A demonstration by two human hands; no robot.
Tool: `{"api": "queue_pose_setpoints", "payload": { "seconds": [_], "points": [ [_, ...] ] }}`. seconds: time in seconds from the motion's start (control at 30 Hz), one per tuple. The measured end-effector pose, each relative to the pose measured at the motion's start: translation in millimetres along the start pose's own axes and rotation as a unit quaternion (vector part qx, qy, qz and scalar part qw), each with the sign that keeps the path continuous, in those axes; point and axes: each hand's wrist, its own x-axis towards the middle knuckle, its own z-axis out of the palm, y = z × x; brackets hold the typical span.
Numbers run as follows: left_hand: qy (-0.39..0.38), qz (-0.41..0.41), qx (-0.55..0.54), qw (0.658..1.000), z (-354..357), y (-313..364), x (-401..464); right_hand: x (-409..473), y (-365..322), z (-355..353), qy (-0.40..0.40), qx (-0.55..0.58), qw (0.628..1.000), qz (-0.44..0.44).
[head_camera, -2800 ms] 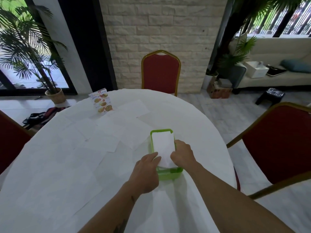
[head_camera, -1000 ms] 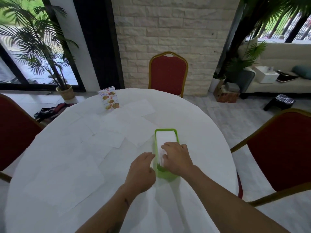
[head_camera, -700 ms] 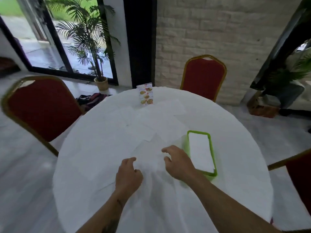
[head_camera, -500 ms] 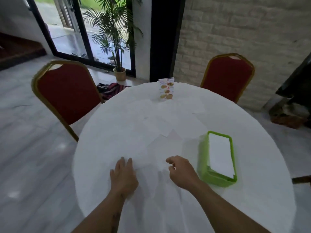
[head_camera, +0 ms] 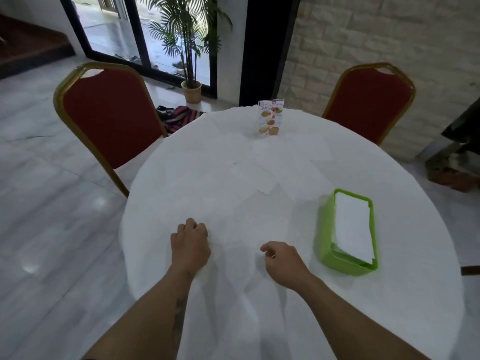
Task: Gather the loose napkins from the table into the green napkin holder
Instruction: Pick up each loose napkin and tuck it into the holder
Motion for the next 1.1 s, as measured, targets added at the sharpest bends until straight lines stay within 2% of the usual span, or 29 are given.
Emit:
{"api": "queue_pose_setpoints", "payload": {
  "seconds": [0.1, 0.17, 0.3, 0.4, 0.47, 0.6, 0.67, 0.73, 0.8, 0.83, 0.9, 0.93, 1.0, 1.1],
  "points": [
    [0.02, -0.002, -0.065, 0.998, 0.3, 8.8, -3.8, 1.2, 0.5, 1.5, 0.006, 0.062, 0.998, 0.027],
    [0.036, 0.003, -0.12, 0.992, 0.9, 21.5, -10.0, 1.9, -0.8, 2.5, -0.003, 0.152, 0.985, 0.077],
    [0.021, 0.037, -0.204, 0.978, 9.2, 47.5, -29.9, 1.4, -6.3, -0.1, -0.012, 0.39, 0.904, 0.173],
    [-0.006, 0.075, -0.239, 0.968, 21.4, 61.6, -46.6, 0.6, -1.9, -0.8, 0.014, 0.485, 0.847, 0.215],
    [-0.038, 0.095, -0.259, 0.96, 27.8, 70.2, -57.7, -1.9, 1.4, -1.7, 0.049, 0.51, 0.833, 0.208],
    [-0.072, 0.12, -0.275, 0.951, 32.9, 75.1, -68.7, -9.6, 8.5, -9.5, 0.13, 0.452, 0.864, 0.18],
    [-0.073, 0.11, -0.283, 0.95, 31.1, 71.3, -68.9, -13.4, 10.1, -13.4, 0.146, 0.392, 0.899, 0.134],
    [-0.057, 0.085, -0.302, 0.948, 27.8, 66.2, -67.6, -17.8, 8.5, -15.6, 0.157, 0.279, 0.944, 0.075],
    [-0.035, 0.05, -0.316, 0.947, 25.0, 59.6, -65.6, -26.0, 2.0, -16.8, 0.119, 0.131, 0.984, 0.01],
    [-0.027, 0.033, -0.318, 0.947, 23.4, 55.8, -64.7, -29.1, -0.4, -15.3, 0.064, 0.072, 0.995, -0.016],
    [-0.02, 0.009, -0.316, 0.949, 20.9, 50.5, -63.4, -33.4, -2.1, -11.2, -0.072, 0.004, 0.997, -0.006],
    [-0.019, 0.001, -0.314, 0.949, 19.8, 48.4, -63.5, -35.3, -2.2, -8.5, -0.111, -0.006, 0.994, 0.017],
    [-0.025, -0.005, -0.305, 0.952, 20.0, 45.5, -64.9, -37.4, -0.2, 0.2, -0.101, -0.005, 0.993, 0.055],
    [-0.053, 0.045, -0.247, 0.967, 22.2, 44.5, -66.4, -35.6, 4.4, 8.5, -0.007, -0.004, 0.995, 0.104]
  ]
}}
